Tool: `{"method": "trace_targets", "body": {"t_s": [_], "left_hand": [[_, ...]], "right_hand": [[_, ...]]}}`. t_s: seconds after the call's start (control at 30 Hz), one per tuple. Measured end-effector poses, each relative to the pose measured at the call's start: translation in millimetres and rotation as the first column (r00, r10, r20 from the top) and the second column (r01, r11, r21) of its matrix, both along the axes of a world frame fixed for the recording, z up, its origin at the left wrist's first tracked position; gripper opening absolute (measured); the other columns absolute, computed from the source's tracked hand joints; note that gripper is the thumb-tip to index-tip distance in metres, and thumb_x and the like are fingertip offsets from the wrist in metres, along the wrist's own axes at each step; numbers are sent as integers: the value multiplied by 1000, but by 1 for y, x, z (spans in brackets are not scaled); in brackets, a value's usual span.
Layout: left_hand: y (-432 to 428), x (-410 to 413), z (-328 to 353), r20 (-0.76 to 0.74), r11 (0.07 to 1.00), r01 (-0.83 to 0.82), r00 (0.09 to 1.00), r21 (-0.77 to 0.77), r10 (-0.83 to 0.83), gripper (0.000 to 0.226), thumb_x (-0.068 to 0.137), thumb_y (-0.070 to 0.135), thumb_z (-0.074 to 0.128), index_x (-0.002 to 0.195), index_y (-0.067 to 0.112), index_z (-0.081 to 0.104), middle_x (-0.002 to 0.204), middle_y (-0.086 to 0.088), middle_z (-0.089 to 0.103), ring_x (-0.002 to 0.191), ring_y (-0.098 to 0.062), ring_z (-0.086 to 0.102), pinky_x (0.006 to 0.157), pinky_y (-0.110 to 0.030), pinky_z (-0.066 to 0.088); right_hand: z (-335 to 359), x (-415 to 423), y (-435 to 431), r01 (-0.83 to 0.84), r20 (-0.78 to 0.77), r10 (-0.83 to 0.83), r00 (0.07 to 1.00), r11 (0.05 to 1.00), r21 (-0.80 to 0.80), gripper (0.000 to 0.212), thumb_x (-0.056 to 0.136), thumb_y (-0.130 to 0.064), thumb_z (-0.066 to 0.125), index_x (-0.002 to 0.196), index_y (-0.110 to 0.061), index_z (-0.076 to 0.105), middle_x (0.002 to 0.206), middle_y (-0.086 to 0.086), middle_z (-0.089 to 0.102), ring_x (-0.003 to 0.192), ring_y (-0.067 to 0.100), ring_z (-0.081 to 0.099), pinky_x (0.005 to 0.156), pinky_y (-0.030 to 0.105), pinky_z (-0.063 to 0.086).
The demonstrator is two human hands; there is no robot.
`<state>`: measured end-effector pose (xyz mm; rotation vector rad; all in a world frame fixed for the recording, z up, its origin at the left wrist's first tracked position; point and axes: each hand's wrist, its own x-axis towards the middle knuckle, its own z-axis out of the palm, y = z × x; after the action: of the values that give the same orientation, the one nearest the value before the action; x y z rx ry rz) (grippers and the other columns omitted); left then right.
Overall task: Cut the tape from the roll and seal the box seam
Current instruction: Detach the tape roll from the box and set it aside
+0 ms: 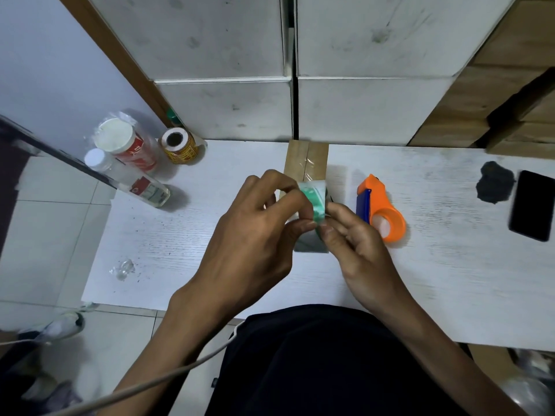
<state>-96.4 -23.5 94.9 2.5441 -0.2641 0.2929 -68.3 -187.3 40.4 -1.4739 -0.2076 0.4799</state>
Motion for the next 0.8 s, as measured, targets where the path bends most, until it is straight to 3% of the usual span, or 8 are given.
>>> {"method": "trace_targets", "body": {"t_s": [0.17,0.3,0.43,0.67,0.8], "left_hand": [[-1,1,-2,1,1000,-31,1000,1,31,19,95,28,53,90,15,66,82,3,64,76,-21,47,56,-43,48],[-1,1,3,-30,997,-47,999,-56,45,10,91,26,64,96,17,62,79,8,64,74,-21,50,57,-43,49],[0,0,8,-75,994,-71,995,-86,64,24,86,31,69,101,21,53,77,18,59,73,-15,46,57,-40,49],[-2,0,13,-160,988,-123,981,-93,107,36,84,36,78,101,21,49,74,17,66,70,-6,44,59,-39,49],[-2,1,16,-183,986,-153,973,-74,137,41,81,38,80,101,21,49,72,18,68,68,-3,44,60,-38,48]], "right_hand": [[5,-1,1,1,12,-1,1000,1000,6,37,95,-14,46,130,-7,55,119,-1,72,115,6,64,95,15,46],[8,-1,2,-6,18,6,1000,1000,12,37,95,-14,45,130,-7,55,118,-1,72,115,6,64,95,15,46],[9,-1,1,-11,28,11,1000,1000,13,37,96,-13,45,130,-8,55,116,-2,74,114,7,65,95,16,46],[8,-2,0,-22,48,23,999,1000,-17,36,95,-13,45,129,-10,56,114,0,74,113,13,66,98,26,49],[9,-2,0,-41,6,41,999,998,39,37,93,-8,42,127,-11,57,116,-4,73,115,9,64,96,18,46]]}}
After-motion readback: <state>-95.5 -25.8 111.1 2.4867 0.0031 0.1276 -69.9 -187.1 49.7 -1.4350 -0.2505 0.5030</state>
